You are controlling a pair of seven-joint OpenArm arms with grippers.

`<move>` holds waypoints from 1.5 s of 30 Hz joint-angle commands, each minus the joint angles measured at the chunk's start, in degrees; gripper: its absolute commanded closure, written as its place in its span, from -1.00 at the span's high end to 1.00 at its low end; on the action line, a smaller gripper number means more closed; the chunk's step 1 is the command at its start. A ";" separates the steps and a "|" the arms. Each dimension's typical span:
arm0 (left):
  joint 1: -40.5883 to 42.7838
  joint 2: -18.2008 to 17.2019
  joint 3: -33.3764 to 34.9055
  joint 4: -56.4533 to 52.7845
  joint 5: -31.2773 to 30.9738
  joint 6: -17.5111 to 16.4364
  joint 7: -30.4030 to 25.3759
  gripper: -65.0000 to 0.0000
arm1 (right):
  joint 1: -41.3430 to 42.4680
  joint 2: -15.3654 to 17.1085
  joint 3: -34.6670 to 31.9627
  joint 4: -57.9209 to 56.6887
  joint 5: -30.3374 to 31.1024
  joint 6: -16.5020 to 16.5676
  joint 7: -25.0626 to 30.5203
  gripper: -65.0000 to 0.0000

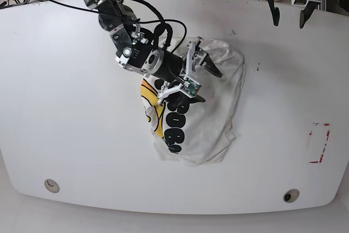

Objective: Fold the T-shirt properly
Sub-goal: 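Grasp the T-shirt fabric with the right gripper and lift it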

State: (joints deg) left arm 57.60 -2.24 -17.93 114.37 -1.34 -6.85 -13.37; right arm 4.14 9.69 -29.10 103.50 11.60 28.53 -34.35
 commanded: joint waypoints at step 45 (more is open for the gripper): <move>0.73 -0.09 -0.13 -0.83 -0.02 0.30 1.19 0.21 | 13.22 -16.86 -7.95 -32.51 -27.20 -2.12 9.43 0.32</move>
State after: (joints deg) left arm 57.60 -2.22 -17.93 112.73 -1.32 -6.83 -10.92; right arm 16.12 -6.55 -37.43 70.04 -15.33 27.92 -26.15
